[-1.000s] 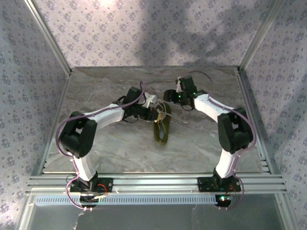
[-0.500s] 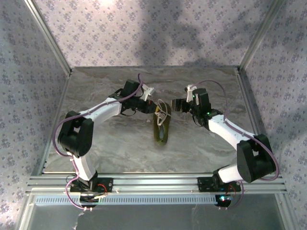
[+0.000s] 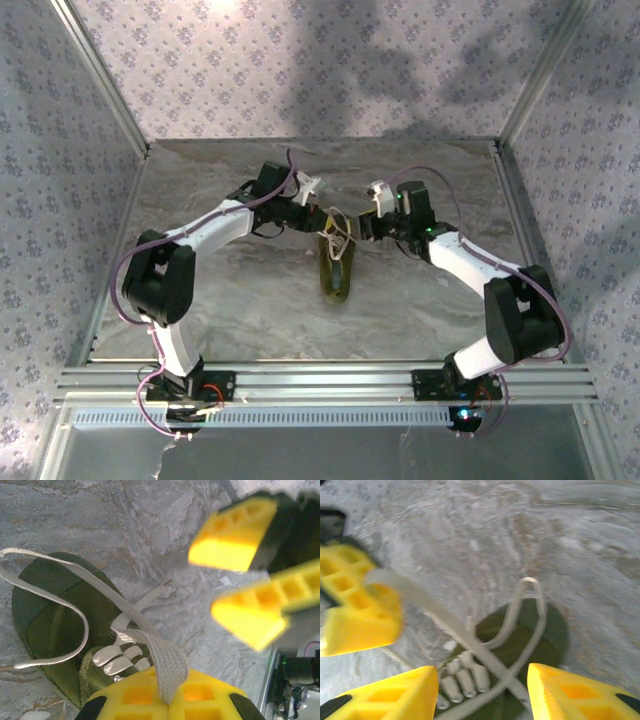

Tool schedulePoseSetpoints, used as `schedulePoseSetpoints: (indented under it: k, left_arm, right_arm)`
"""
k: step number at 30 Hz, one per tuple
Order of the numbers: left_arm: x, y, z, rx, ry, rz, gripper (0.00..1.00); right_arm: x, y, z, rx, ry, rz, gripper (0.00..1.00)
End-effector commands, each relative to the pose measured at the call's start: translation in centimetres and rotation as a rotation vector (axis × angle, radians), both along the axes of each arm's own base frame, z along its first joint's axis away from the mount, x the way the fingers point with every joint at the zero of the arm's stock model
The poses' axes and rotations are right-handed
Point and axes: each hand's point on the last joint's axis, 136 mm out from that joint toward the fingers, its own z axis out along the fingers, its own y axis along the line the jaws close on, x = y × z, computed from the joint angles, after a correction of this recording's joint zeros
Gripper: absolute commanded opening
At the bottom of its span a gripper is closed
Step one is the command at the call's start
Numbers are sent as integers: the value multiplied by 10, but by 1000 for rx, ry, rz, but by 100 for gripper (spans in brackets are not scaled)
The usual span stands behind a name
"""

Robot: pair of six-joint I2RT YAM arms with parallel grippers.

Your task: Tie the shoes

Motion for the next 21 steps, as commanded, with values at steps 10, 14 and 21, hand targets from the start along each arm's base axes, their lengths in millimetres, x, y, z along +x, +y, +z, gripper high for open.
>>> schedulePoseSetpoints:
  k: [10, 14, 21]
  left_arm:
    - [2, -5, 8, -36, 62, 3, 0]
    - [-4, -6, 6, -40, 44, -48, 0]
    - [-7, -4, -4, -16, 23, -97, 0]
  right_arm:
    - [9, 16, -7, 55, -33, -19, 50]
    - [14, 18, -9, 48, -19, 56, 53]
    - [26, 9, -12, 90, 20, 149, 57]
